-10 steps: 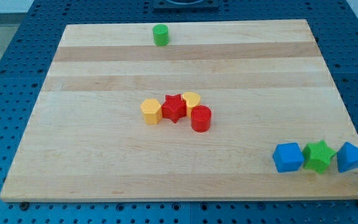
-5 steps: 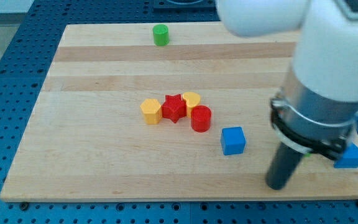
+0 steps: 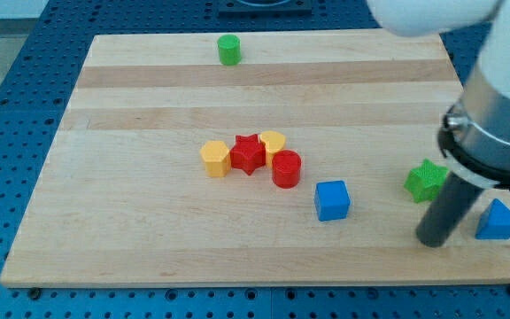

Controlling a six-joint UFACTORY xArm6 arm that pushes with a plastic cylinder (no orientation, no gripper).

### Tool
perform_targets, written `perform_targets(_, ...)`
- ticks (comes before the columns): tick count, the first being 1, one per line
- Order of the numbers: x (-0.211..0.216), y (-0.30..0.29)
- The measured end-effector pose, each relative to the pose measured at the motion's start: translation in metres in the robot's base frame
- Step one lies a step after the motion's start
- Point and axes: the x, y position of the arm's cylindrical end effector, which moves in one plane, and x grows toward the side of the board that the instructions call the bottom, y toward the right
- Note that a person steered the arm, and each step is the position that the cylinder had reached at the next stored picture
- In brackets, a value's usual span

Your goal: Slide the green star to the right side of the green star

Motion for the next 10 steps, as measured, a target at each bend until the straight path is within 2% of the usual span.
perform_targets(1, -0.048, 0.002)
perform_targets(2, -0.129, -0.023)
perform_targets(3, -0.149, -0.041)
perform_targets(4, -0.099, -0.005)
perform_targets(5, -0.089, 0.044)
perform_targets(6, -0.137, 0.036)
perform_targets(7, -0.183, -0.065)
perform_targets(8, -0.189, -0.098)
perform_targets(9, -0.179, -0.043)
perform_targets(10, -0.168, -0.106)
